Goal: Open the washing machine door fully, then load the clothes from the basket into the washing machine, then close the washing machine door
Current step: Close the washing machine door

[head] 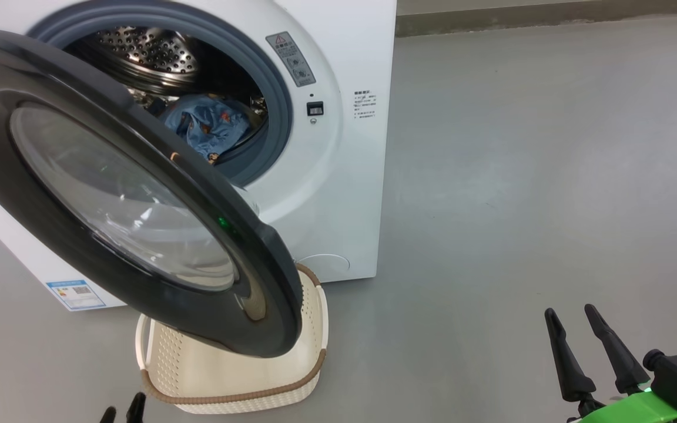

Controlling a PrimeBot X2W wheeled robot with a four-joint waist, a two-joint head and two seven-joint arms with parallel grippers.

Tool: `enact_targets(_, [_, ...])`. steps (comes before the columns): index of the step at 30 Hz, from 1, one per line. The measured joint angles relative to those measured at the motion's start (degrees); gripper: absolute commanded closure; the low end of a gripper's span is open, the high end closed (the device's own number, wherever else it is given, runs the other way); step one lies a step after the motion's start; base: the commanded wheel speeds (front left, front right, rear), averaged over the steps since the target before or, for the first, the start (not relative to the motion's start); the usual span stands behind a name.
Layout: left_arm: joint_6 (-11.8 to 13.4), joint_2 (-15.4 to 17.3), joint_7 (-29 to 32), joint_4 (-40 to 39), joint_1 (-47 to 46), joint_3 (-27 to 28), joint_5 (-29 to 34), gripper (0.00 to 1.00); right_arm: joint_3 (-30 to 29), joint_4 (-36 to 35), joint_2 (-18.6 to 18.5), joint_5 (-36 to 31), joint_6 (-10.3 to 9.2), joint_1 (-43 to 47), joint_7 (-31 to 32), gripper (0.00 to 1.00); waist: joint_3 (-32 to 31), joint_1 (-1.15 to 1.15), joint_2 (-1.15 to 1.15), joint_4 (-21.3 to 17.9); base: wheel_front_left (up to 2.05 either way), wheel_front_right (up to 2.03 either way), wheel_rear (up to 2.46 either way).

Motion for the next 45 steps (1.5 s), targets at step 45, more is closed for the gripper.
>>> enact_targets(45, [-0.4, -16.6, -4.4, -8.2, 9.8, 26.2, 48.7, 0.0, -1.7, 0.4, -0.6, 0.0, 0.0, 1.9, 0.0, 0.0, -1.4, 0.0, 0.0, -3.2, 0.0, 0.0, 0.0])
